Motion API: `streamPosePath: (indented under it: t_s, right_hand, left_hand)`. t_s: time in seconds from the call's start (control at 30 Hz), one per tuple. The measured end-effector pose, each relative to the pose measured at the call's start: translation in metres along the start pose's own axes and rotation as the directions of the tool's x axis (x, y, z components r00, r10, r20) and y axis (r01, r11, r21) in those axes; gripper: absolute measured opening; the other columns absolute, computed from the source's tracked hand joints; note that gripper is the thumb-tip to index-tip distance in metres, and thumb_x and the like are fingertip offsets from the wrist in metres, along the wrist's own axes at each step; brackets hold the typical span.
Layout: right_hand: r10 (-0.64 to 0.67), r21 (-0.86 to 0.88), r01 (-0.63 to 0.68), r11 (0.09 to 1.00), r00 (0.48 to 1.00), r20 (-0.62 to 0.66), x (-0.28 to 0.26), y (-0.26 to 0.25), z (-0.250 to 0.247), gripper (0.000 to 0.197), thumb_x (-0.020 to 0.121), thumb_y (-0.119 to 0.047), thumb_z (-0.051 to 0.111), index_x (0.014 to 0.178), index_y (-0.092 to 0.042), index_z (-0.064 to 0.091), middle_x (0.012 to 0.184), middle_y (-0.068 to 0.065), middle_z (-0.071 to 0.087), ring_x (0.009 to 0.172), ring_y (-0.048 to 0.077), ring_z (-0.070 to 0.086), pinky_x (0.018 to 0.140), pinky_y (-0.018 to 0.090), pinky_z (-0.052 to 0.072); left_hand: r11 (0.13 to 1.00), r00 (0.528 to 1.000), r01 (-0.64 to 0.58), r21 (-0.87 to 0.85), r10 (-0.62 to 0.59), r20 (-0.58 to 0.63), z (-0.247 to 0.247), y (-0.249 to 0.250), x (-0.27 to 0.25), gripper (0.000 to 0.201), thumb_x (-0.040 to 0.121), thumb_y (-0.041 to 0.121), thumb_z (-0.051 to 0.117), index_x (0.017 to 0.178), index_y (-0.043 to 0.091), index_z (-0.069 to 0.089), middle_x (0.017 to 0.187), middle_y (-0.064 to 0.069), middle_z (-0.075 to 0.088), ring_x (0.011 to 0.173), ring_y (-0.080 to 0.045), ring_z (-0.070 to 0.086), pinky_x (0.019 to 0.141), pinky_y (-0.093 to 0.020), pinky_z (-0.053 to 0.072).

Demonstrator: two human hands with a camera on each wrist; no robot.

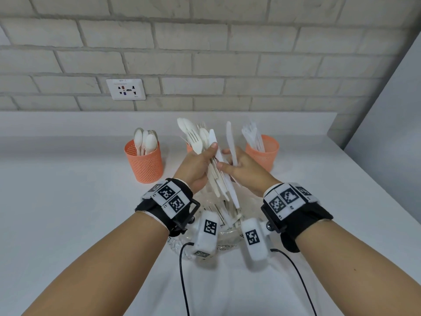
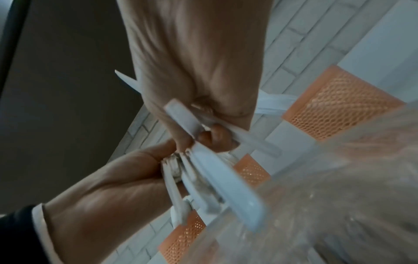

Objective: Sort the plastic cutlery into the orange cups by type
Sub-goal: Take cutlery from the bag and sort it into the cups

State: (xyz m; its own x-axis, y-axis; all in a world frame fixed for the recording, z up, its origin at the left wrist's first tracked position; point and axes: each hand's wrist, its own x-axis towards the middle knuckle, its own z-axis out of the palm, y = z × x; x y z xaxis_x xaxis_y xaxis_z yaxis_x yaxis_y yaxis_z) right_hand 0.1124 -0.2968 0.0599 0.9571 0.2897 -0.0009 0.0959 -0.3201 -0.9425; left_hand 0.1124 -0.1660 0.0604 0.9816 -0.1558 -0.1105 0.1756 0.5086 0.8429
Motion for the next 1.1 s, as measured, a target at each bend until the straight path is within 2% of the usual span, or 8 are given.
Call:
streamPosePath:
  t_s: [0.17,0.33,0.47,0.6,0.8,0.93,1.0,1.1]
  right_hand:
    - [-0.018,-0.038,0.020,0.999,0.998,0.055,0.000,0.001,-0.014,0.048,0.094,-0.011,0.050,0.140,-0.017,0.034,0.119,-0.004,0.055,0.110,0.012,0.054,0.094,0.026,0.044]
    - [0.035,-0.019,-0.039,0.999,0.984,-0.177,0.016,-0.006,-0.059,0.032,0.096,-0.009,0.046,0.128,-0.011,0.044,0.087,0.009,0.064,0.068,0.018,0.063,0.054,0.021,0.052]
    - [-0.069,0.007,0.083,0.997,0.862,-0.503,0.056,-0.003,-0.092,0.014,0.096,-0.006,0.037,0.105,-0.014,0.044,0.076,0.004,0.054,0.058,0.013,0.053,0.059,0.025,0.049]
    - [-0.162,-0.068,0.155,0.986,0.741,-0.652,0.085,0.001,-0.101,0.016,0.097,-0.010,0.034,0.110,-0.005,0.042,0.072,-0.003,0.046,0.059,0.009,0.046,0.062,0.021,0.046]
    - [-0.053,-0.076,0.013,0.997,0.838,-0.543,0.101,0.032,-0.093,0.030,0.091,-0.019,0.052,0.118,-0.010,0.043,0.103,0.011,0.055,0.094,0.029,0.061,0.086,0.039,0.051]
    - [-0.022,-0.098,-0.027,0.995,0.884,-0.466,0.100,0.038,-0.089,0.042,0.091,-0.038,0.054,0.124,-0.014,0.045,0.119,0.007,0.049,0.114,0.020,0.048,0.093,0.026,0.037]
    - [-0.118,-0.177,0.032,0.984,0.859,-0.498,0.098,0.032,-0.089,0.047,0.090,-0.042,0.054,0.128,-0.015,0.045,0.125,0.009,0.046,0.119,0.020,0.043,0.099,0.028,0.035]
    - [-0.432,-0.452,0.174,0.875,0.701,-0.567,0.091,0.017,-0.085,0.043,0.088,-0.033,0.057,0.123,-0.009,0.050,0.120,0.014,0.048,0.114,0.025,0.044,0.100,0.033,0.034]
  left_hand:
    - [0.999,0.997,-0.022,0.030,0.024,-0.071,0.001,-0.001,0.007,0.010,0.096,0.012,0.047,0.098,0.007,0.055,0.068,-0.002,0.057,0.057,-0.013,0.059,0.058,-0.027,0.053]
    - [1.000,0.991,0.016,0.020,-0.013,-0.131,-0.004,0.004,0.017,0.013,0.095,0.012,0.050,0.082,0.010,0.051,0.063,-0.001,0.046,0.050,-0.009,0.050,0.053,-0.022,0.051]
    - [0.996,0.996,0.089,0.027,-0.088,-0.014,-0.007,0.002,0.023,0.018,0.097,0.018,0.048,0.082,0.010,0.054,0.062,0.000,0.056,0.056,-0.012,0.057,0.060,-0.026,0.053]
    - [0.993,0.994,0.098,0.072,-0.101,0.036,-0.007,-0.001,0.026,0.019,0.098,0.021,0.045,0.086,0.013,0.055,0.066,0.001,0.061,0.059,-0.012,0.061,0.066,-0.030,0.051]
    - [0.993,0.993,0.076,0.091,-0.084,0.083,-0.014,-0.001,0.030,0.016,0.096,0.006,0.047,0.081,0.010,0.053,0.066,0.000,0.055,0.061,-0.012,0.056,0.063,-0.027,0.052]
    - [0.993,0.990,0.068,0.098,-0.079,0.119,-0.016,0.000,0.031,0.015,0.093,0.002,0.050,0.084,0.010,0.058,0.076,-0.001,0.061,0.071,-0.014,0.062,0.068,-0.030,0.052]
    - [0.994,0.990,0.076,0.083,-0.085,0.112,-0.017,0.002,0.031,0.014,0.093,0.002,0.050,0.087,0.011,0.060,0.081,-0.001,0.066,0.079,-0.016,0.065,0.072,-0.033,0.053]
    - [0.997,0.990,0.073,0.011,-0.074,0.116,-0.017,0.004,0.033,0.012,0.093,0.002,0.048,0.093,0.009,0.058,0.084,-0.003,0.068,0.084,-0.018,0.067,0.071,-0.031,0.055]
